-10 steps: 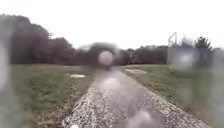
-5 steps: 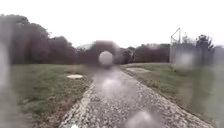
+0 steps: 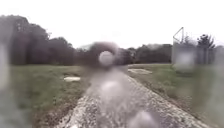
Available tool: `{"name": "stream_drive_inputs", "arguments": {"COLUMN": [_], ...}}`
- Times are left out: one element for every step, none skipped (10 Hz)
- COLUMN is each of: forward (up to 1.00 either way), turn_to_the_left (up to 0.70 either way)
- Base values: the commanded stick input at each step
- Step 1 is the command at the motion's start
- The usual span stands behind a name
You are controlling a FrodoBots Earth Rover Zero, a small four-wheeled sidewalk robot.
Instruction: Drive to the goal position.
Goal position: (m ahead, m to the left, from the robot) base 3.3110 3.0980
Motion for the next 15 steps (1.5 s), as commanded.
{"name": "stream_drive_inputs", "arguments": {"forward": [0.70,0.70,0.70,0.70,0.70,0.70,0.70,0.70,0.70,0.70,0.70,0.70,0.70,0.70,0.70], "turn_to_the_left": [0.00,0.00,0.00,0.00,0.00,0.00,0.00,0.00,0.00,0.00,0.00,0.00,0.00,0.00,0.00]}}
